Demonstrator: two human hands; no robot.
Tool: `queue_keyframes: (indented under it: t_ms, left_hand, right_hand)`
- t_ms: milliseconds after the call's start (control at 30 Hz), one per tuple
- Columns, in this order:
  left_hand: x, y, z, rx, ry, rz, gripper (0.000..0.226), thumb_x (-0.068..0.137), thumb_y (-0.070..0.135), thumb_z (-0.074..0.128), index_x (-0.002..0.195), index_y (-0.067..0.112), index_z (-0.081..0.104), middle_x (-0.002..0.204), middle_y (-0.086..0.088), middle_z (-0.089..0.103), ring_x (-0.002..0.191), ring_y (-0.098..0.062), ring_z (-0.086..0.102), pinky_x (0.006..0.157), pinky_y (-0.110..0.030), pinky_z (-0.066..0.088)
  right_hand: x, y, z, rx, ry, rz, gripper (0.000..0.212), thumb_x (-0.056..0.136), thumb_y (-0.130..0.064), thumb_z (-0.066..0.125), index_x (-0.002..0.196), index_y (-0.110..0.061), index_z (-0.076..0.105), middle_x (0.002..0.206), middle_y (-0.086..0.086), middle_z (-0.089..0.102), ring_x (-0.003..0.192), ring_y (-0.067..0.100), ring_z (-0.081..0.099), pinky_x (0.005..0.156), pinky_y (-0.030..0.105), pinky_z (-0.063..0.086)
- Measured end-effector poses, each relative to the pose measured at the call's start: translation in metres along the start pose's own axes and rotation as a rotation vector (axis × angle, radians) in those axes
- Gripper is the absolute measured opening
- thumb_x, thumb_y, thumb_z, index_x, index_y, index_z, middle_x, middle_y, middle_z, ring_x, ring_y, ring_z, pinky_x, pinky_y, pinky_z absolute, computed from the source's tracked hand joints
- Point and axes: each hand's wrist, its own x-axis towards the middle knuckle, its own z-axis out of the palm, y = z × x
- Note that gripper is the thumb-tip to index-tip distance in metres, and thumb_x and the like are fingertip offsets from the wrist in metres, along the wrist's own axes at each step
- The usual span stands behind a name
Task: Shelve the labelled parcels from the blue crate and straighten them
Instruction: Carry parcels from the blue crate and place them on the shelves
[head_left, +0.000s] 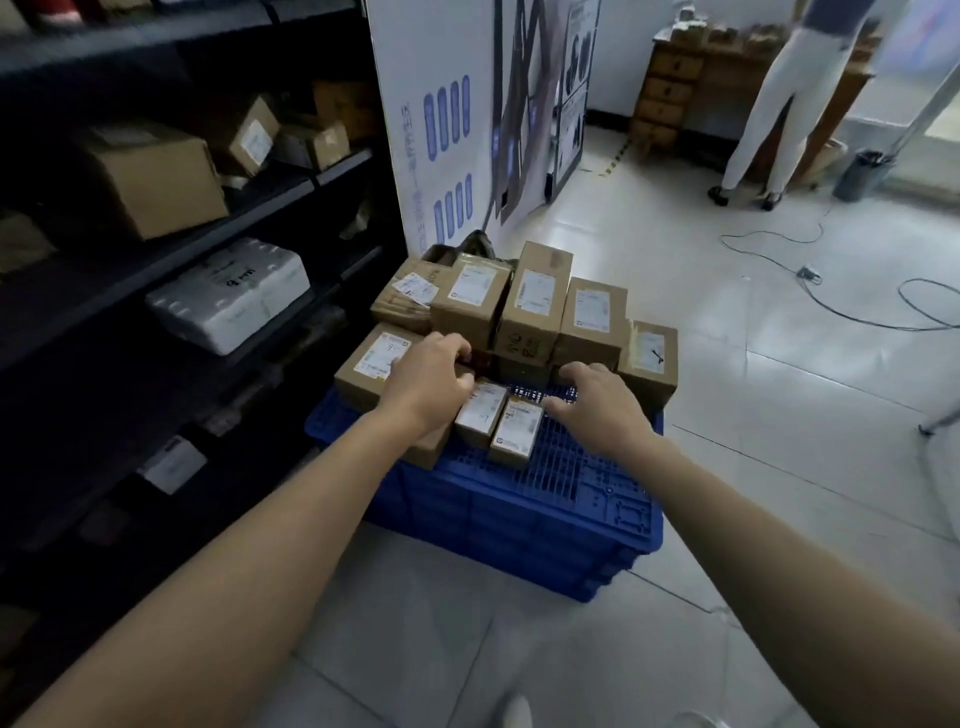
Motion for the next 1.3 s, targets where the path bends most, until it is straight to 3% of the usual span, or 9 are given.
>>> queue_keyframes:
  t_ms: [300,400,533,667,767,900,1033,1167,1300]
  left_hand:
    - [0.110,-0.063,0.099,-0.224,-0.217,-0.277,0.037,0.090,0.018,0.059,0.126,0.011,0.054,0.124,-0.008,0.056,0.104,-0.020,0.055,0.083,-0.031,0.048]
    - [0.138,-0.085,0.140,-0.231,-0.278,-0.303,0.036,0.091,0.016,0.055,0.127,0.011,0.053,0.126,-0.008,0.056,0.103,-0.019,0.054,0.080,-0.029,0.044]
    - [0.163,-0.109,0.203,-0.163,-0.383,-0.313,0.043,0.091,0.013,0.052,0.133,0.010,0.047,0.132,-0.011,0.053,0.109,-0.022,0.054,0.082,-0.029,0.043]
    - [0.182,-0.127,0.256,-0.032,-0.498,-0.272,0.055,0.093,0.013,0.049,0.144,0.007,0.031,0.142,-0.015,0.036,0.122,-0.030,0.046,0.092,-0.032,0.041]
    - [0.196,-0.135,0.282,0.031,-0.492,-0.285,0.056,0.093,0.010,0.048,0.145,0.006,0.027,0.142,-0.018,0.034,0.124,-0.032,0.043,0.097,-0.036,0.040]
    - [0.208,-0.134,0.307,0.040,-0.462,-0.313,0.063,0.090,0.010,0.052,0.146,0.004,0.024,0.149,-0.019,0.027,0.134,-0.037,0.031,0.108,-0.045,0.036]
    - [0.211,-0.138,0.326,0.119,-0.398,-0.275,0.062,0.088,0.007,0.051,0.145,0.003,0.025,0.148,-0.017,0.027,0.136,-0.033,0.023,0.109,-0.043,0.031]
    - [0.213,-0.146,0.343,0.182,-0.446,-0.339,0.071,0.087,0.011,0.055,0.146,0.001,0.017,0.151,-0.018,0.021,0.136,-0.034,0.023,0.108,-0.045,0.029]
    - [0.225,-0.151,0.354,-0.070,-0.395,-0.546,0.069,0.082,0.019,0.063,0.137,0.008,0.023,0.140,-0.015,0.033,0.127,-0.035,0.033,0.106,-0.049,0.033]
  right_hand:
    - [0.123,0.046,0.076,0.228,-0.226,0.195,0.062,0.094,-0.038,0.057,0.145,-0.010,0.035,0.145,0.011,0.044,0.122,0.027,0.050,0.082,0.028,0.039]
    - [0.152,0.066,0.115,0.338,-0.257,0.296,0.063,0.095,-0.038,0.057,0.145,-0.009,0.034,0.144,0.011,0.044,0.115,0.026,0.052,0.080,0.029,0.038]
    - [0.181,0.096,0.170,0.494,-0.294,0.461,0.054,0.095,-0.034,0.058,0.137,-0.006,0.040,0.132,0.012,0.052,0.090,0.018,0.050,0.083,0.036,0.046]
    - [0.206,0.118,0.212,0.490,-0.298,0.491,0.056,0.094,-0.036,0.058,0.137,-0.005,0.039,0.132,0.014,0.052,0.098,0.022,0.052,0.090,0.039,0.048]
    - [0.220,0.132,0.237,0.517,-0.309,0.538,0.063,0.094,-0.038,0.055,0.144,-0.006,0.032,0.141,0.015,0.045,0.120,0.030,0.049,0.100,0.044,0.044]
    - [0.228,0.147,0.265,0.705,-0.348,0.650,0.069,0.098,-0.035,0.050,0.151,-0.004,0.017,0.148,0.014,0.039,0.119,0.025,0.049,0.090,0.034,0.041]
    - [0.234,0.153,0.289,0.875,-0.388,0.687,0.053,0.098,-0.028,0.051,0.141,-0.004,0.032,0.137,0.013,0.052,0.110,0.023,0.058,0.084,0.033,0.048]
    - [0.243,0.156,0.298,0.988,-0.379,0.707,0.047,0.098,-0.025,0.052,0.138,-0.004,0.037,0.132,0.013,0.057,0.112,0.026,0.060,0.083,0.034,0.052]
    - [0.252,0.161,0.301,1.068,-0.395,0.726,0.051,0.098,-0.027,0.052,0.139,-0.005,0.032,0.133,0.013,0.056,0.111,0.027,0.061,0.084,0.037,0.053]
